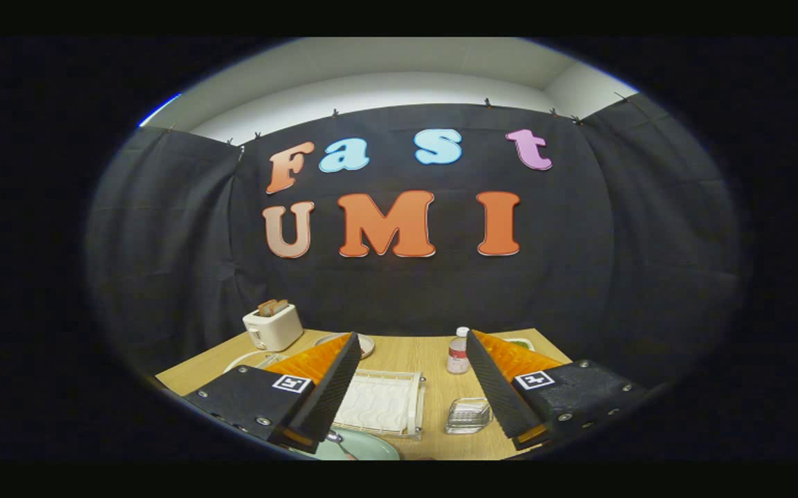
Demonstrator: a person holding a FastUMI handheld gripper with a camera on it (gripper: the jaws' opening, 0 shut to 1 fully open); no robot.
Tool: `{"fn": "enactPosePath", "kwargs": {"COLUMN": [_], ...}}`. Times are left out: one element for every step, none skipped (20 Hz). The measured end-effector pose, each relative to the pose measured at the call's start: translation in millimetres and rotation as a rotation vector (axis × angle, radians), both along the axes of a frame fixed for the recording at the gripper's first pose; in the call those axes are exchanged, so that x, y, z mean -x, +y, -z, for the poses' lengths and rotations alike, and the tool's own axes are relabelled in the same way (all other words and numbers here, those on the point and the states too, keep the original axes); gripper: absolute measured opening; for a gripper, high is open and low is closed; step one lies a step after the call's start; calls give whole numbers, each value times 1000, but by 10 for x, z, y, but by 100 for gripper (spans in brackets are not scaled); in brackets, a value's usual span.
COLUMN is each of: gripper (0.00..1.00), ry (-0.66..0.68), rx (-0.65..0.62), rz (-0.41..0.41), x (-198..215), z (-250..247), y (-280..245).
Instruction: Take the plate from the dish rack, then take the spoon from the basket and place it into the plate.
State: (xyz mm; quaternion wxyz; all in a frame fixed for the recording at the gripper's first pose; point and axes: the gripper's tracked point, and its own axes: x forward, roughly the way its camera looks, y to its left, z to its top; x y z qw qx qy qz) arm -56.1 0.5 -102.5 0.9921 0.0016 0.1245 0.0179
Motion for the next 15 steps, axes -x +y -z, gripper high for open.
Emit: {"fn": "enactPosePath", "kwargs": {"gripper": [91, 91, 91, 91, 91, 91, 91, 92, 92, 91, 92, 91, 91, 91, 91], "ry": [-16, -30, -41, -51, -53, -51, -51, -51, -49, -48, -42, -40, -39, -35, -34], "rx": [9, 17, 25, 31, 35, 39, 39, 35, 27, 20, 15, 12, 14, 14, 14], "rz": [2, 3, 2, 1, -3, -2, -1, 3, 5, 8, 9, 10, 13, 14, 13], "x": [-5, -13, -9, -5, -3, 5, 8, 7, 3, 1, 7, 15, 7, -9, -9], "z": [-45, -84, -110, -132, -150, -138, -130, -136, -138, -121, -103, -105, -101, -73, -64], "y": [2, 6, 16, 12, 15, 14, 10, 13, 9, 8, 5, -4, -11, 1, 0]}}
